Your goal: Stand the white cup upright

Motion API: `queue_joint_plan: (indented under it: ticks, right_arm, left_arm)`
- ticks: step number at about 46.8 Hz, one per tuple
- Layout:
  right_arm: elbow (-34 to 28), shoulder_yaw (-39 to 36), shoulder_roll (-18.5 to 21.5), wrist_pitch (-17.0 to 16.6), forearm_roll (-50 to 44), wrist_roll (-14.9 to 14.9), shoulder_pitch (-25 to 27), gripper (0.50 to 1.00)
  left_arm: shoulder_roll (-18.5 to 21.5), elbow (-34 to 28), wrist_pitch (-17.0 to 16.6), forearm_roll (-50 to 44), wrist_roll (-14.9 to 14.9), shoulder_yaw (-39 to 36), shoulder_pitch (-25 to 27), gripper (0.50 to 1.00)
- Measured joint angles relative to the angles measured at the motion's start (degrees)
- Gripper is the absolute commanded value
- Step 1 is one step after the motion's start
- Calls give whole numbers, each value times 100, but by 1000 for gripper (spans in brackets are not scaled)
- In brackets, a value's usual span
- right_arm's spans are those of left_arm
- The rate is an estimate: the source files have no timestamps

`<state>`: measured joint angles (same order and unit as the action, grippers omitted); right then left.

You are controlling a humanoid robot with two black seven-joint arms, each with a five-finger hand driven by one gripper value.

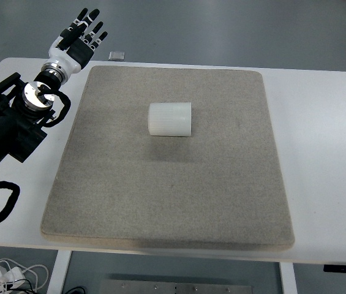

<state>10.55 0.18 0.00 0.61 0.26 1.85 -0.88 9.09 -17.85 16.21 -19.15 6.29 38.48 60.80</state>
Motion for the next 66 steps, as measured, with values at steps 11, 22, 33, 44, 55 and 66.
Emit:
queue_joint_plan:
  ticks: [11, 22, 33, 44, 55, 66]
  right_arm:
    - [0, 0, 0, 0, 0, -1, 0, 952]
    - [4, 0, 0, 0, 0, 0, 0, 952]
    - [3, 0, 0, 0, 0, -1, 0, 952]
    - [1, 0, 0, 0, 0, 0, 1, 952]
    - [3, 0, 0, 0, 0, 0, 1, 952]
    - [2, 0, 0, 0, 0, -1, 0, 952]
  left_arm:
    - [14, -81, 334, 1022, 17, -617, 344, 994]
    - [31, -112, 636, 2711, 18, -642, 631, 994]
    - [73, -548, 695, 4305, 17, -748, 708, 992]
    - [649, -1705, 689, 5233, 6, -1048, 769, 992]
    - [1304, -2967, 664, 6265, -77, -1766, 962, 992]
    - [1505, -3664, 687, 6995, -700, -2009, 1143, 990]
